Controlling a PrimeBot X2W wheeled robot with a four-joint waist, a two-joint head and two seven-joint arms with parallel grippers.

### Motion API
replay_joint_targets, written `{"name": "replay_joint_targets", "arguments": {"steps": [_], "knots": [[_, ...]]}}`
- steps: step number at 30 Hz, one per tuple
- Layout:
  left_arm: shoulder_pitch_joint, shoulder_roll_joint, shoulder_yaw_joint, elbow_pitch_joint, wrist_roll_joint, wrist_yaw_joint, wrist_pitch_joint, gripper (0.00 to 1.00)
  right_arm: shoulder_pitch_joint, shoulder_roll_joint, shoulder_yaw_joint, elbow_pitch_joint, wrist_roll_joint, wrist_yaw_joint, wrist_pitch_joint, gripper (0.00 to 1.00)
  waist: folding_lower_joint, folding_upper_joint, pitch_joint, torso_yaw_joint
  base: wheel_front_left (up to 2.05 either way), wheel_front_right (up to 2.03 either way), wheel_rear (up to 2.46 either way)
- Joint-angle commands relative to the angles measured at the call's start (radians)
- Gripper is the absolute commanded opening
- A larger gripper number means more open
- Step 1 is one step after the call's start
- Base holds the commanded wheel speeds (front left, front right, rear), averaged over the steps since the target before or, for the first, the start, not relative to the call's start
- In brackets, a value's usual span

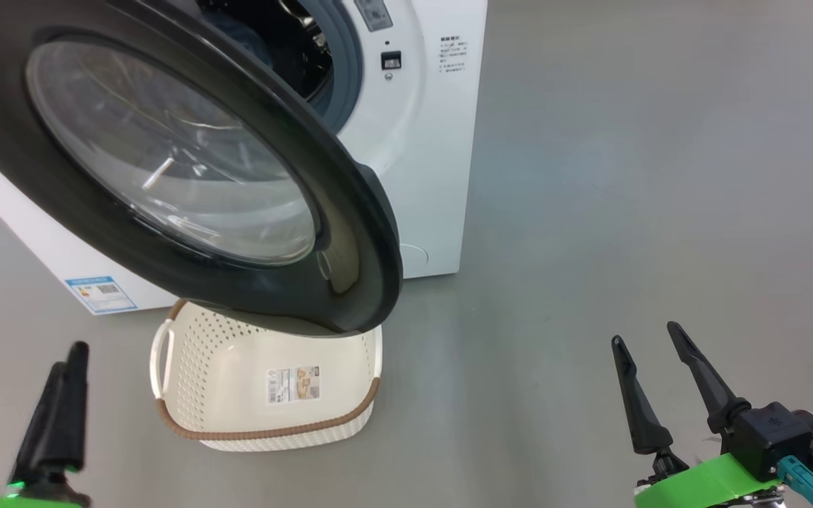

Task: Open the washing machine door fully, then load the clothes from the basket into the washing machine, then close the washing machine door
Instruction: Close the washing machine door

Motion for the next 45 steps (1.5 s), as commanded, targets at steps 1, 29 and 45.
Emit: {"name": "replay_joint_targets", "arguments": {"steps": [1, 29, 45], "knots": [[0.003, 0.036, 0.005, -0.057, 0.112, -0.011, -0.055, 1.00, 0.006, -0.002, 0.022, -0.030, -0.011, 0.002, 0.002, 1.00, 0.0000, 0.0000, -0.010, 0.006, 0.00, 0.00, 0.00], [0.148, 0.120, -0.182, 0.035, 0.885, 0.135, -0.359, 1.00, 0.093, -0.002, 0.012, -0.061, -0.028, 0.002, 0.051, 1.00, 0.0000, 0.0000, -0.088, 0.012, 0.00, 0.00, 0.00], [0.149, 0.113, -0.196, 0.048, 0.881, 0.152, -0.366, 1.00, 0.097, -0.002, 0.005, -0.066, -0.028, 0.002, 0.053, 1.00, 0.0000, 0.0000, -0.096, 0.009, 0.00, 0.00, 0.00]]}}
